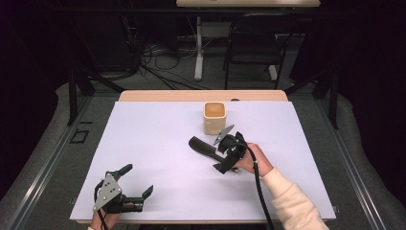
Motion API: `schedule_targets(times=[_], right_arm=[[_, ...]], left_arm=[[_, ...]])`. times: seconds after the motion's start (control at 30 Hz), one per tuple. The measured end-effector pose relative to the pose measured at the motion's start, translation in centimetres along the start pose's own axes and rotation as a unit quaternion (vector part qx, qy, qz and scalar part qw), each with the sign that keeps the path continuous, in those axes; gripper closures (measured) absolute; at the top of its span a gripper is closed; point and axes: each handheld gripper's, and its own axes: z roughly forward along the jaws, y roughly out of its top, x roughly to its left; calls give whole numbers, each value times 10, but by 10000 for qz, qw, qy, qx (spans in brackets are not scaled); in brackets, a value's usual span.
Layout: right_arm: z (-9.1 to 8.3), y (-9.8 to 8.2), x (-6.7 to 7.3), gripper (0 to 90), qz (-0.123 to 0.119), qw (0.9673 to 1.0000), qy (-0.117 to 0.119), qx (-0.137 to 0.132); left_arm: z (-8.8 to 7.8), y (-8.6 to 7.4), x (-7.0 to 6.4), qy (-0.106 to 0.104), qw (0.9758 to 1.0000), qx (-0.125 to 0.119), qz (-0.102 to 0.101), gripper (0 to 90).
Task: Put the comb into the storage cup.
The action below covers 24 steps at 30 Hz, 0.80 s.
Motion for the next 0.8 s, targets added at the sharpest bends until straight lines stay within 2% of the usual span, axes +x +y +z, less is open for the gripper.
schedule_targets(times=[0.23, 0.43, 0.53, 0.67, 0.7, 0.8], right_arm=[[5, 4, 6, 0, -37, 9998, 125, 121], [8, 7, 7, 0, -72, 9999, 45, 113], [10, 8, 9, 0, -96, 9997, 43, 216], [9, 11, 12, 149, -202, 9996, 12, 211], [9, 12, 13, 158, -199, 9995, -4, 234], [8, 15, 15, 285, -214, 9992, -42, 344]], left_arm=[[0, 0, 0, -14, 10000, -5, -7, 13], [0, 0, 0, -17, 10000, -30, -10, 12], [0, 0, 0, -19, 10000, -24, -7, 12], [0, 0, 0, -20, 10000, -19, -13, 12], [0, 0, -1, -20, 10000, -22, -8, 12], [0, 0, -1, -31, 10000, -16, -8, 12]])
